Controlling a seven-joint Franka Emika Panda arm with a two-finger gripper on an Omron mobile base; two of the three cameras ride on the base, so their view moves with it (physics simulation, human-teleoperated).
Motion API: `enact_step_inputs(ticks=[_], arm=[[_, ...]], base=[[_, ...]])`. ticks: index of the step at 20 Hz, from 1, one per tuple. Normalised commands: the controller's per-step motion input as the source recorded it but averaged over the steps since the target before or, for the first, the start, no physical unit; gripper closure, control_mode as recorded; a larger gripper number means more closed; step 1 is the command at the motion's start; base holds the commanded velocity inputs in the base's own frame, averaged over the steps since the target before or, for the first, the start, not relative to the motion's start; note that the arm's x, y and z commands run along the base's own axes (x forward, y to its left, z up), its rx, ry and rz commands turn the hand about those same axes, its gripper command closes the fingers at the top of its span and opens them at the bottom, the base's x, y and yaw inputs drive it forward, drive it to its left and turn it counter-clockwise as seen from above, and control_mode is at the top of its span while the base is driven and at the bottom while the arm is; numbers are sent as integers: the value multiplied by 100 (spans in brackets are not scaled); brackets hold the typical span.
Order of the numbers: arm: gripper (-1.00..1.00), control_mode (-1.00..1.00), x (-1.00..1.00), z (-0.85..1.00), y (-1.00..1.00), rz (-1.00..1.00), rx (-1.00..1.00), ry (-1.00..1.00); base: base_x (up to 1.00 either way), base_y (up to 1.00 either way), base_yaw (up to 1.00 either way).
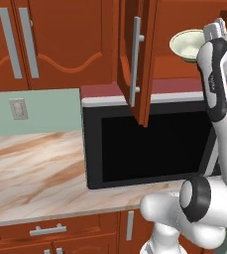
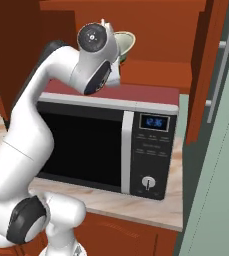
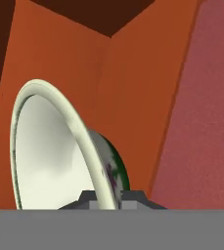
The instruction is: Take the smaller bowl and place it next to the appetizer plate on the dining counter , and place the larger bowl next to the plate with cooked food.
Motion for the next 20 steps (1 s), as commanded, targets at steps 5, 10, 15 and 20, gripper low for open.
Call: enact_step_inputs(ticks=[5, 10, 15, 20], arm=[[100, -100, -100, 16, -23, -5, 8, 33], [100, -100, -100, -46, -18, -1, 17, -7], [100, -100, -100, -96, 21, -4, 11, -30], [100, -100, -100, -46, 38, -10, 0, -13]], base=[[0, 0, 0], [0, 0, 0], [0, 0, 0], [0, 0, 0]])
